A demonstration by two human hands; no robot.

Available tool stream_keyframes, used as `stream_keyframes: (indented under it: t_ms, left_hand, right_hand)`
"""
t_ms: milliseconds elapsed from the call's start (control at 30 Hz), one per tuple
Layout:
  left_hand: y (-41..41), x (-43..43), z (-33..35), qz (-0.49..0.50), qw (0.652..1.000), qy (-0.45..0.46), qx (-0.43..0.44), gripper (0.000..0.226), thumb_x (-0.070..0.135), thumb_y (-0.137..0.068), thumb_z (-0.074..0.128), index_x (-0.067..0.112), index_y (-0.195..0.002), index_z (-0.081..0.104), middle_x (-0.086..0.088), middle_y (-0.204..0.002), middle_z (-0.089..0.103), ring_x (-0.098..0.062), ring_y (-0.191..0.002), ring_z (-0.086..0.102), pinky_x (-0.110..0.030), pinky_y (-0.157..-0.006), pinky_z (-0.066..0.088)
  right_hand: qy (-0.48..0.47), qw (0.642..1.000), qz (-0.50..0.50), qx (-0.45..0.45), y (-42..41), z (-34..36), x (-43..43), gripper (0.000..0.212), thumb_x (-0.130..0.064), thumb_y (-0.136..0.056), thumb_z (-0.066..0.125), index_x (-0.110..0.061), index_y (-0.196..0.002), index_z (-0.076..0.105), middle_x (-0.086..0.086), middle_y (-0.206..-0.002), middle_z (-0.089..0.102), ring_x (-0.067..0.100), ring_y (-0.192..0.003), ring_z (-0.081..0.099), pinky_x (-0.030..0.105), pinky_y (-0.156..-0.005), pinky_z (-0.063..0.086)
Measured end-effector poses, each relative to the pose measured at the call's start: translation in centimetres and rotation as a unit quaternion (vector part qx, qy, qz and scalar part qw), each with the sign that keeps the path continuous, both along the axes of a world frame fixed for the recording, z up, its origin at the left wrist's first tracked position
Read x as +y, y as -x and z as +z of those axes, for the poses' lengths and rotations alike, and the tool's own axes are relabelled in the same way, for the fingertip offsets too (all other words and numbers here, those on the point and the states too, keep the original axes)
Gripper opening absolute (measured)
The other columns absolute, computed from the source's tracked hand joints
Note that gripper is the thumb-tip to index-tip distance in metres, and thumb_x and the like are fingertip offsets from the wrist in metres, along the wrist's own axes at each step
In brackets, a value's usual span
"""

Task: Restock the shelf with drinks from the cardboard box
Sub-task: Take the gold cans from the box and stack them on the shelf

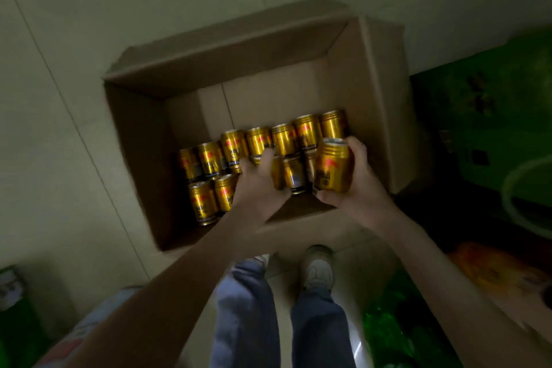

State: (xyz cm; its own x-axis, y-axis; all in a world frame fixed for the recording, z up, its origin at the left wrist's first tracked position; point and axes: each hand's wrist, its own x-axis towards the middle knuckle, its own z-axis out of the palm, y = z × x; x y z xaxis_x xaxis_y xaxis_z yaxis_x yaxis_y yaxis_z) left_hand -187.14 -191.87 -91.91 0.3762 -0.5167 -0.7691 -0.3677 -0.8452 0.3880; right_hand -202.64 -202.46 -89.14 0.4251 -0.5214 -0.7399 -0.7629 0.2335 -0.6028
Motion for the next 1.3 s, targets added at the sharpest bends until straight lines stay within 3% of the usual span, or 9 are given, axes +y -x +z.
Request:
stream_keyframes:
  t_ms: [100,267,400,633,800,967,1067,1167,1300]
  left_hand:
    - [-2.1,-0.8,9.5,0.015,0.997,0.046,0.057,0.076,0.031,-0.076,0.075,0.04,-0.135,0.028,-0.004,-0.12,0.036,-0.026,-0.097,0.055,-0.027,-0.082,0.043]
    - [-4.2,-1.2,24.9,0.006,0.982,0.11,0.152,0.073,0.031,-0.067,0.082,0.046,-0.121,0.035,0.003,-0.117,0.055,-0.012,-0.096,0.06,-0.03,-0.084,0.053]
    - [-3.7,-1.4,36.0,-0.027,0.965,0.16,0.204,0.067,0.024,-0.071,0.082,0.037,-0.119,0.037,0.011,-0.103,0.056,0.0,-0.087,0.059,-0.014,-0.07,0.051]
    - [1.6,0.7,50.1,-0.11,0.929,0.232,0.268,0.072,0.028,-0.069,0.082,0.046,-0.116,0.03,0.007,-0.112,0.051,-0.012,-0.098,0.06,-0.036,-0.081,0.057]
    - [9.6,4.6,56.7,-0.191,0.888,0.269,0.321,0.064,0.024,-0.078,0.077,0.043,-0.113,0.026,0.003,-0.11,0.048,-0.011,-0.094,0.058,-0.03,-0.077,0.055]
    - [21.6,11.6,61.6,-0.322,0.843,0.268,0.339,0.076,0.058,-0.058,0.072,0.048,-0.114,0.022,0.004,-0.11,0.051,-0.011,-0.096,0.06,-0.035,-0.083,0.055]
    - [30.3,16.8,64.8,-0.395,0.801,0.263,0.364,0.07,0.052,-0.06,0.073,0.049,-0.11,0.024,0.0,-0.115,0.049,-0.014,-0.101,0.059,-0.032,-0.085,0.055]
    - [39.1,21.9,68.3,-0.459,0.749,0.281,0.387,0.059,0.024,-0.08,0.075,0.039,-0.108,0.027,-0.001,-0.109,0.051,-0.009,-0.088,0.058,-0.021,-0.076,0.053]
    - [49.0,26.7,74.3,-0.489,0.697,0.343,0.398,0.062,0.033,-0.072,0.079,0.047,-0.106,0.029,-0.002,-0.108,0.054,-0.013,-0.088,0.06,-0.032,-0.077,0.055]
  right_hand:
    - [-0.066,0.994,-0.063,-0.061,0.5,8.3,0.5,0.096,-0.003,-0.072,0.079,-0.059,-0.121,0.019,-0.017,-0.124,0.04,0.0,-0.107,0.05,0.016,-0.081,0.043]
    - [-0.113,0.971,-0.161,-0.133,1.5,22.3,2.0,0.099,0.005,-0.071,0.078,-0.038,-0.136,0.018,-0.006,-0.132,0.042,0.002,-0.105,0.058,0.021,-0.079,0.053]
    - [-0.1,0.961,-0.186,-0.181,2.8,32.9,3.4,0.108,-0.02,-0.057,0.088,-0.044,-0.138,0.02,-0.012,-0.134,0.042,0.006,-0.118,0.054,0.032,-0.092,0.052]
    - [-0.052,0.957,-0.165,-0.231,8.5,48.8,8.3,0.103,-0.02,-0.062,0.086,-0.042,-0.138,0.02,-0.006,-0.139,0.036,0.003,-0.121,0.051,0.032,-0.094,0.05]
    - [0.007,0.944,-0.229,-0.237,16.2,57.2,15.9,0.1,-0.026,-0.06,0.087,-0.048,-0.133,0.022,-0.005,-0.137,0.04,0.007,-0.118,0.055,0.034,-0.091,0.052]
    - [0.08,0.919,-0.322,-0.214,26.8,62.7,27.9,0.094,-0.023,-0.068,0.085,-0.053,-0.126,0.017,-0.002,-0.131,0.04,0.009,-0.106,0.063,0.03,-0.078,0.055]
    - [0.142,0.89,-0.391,-0.189,34.1,65.8,36.8,0.092,-0.024,-0.068,0.086,-0.054,-0.125,0.02,-0.002,-0.126,0.045,0.017,-0.101,0.065,0.029,-0.074,0.056]
    - [0.219,0.841,-0.466,-0.165,40.7,69.3,45.2,0.085,-0.014,-0.071,0.08,-0.048,-0.126,0.025,0.0,-0.122,0.046,0.015,-0.096,0.065,0.029,-0.071,0.057]
    - [0.316,0.787,-0.509,-0.147,48.0,74.5,52.8,0.082,-0.013,-0.068,0.079,-0.041,-0.128,0.031,0.004,-0.12,0.05,0.013,-0.091,0.067,0.035,-0.073,0.058]
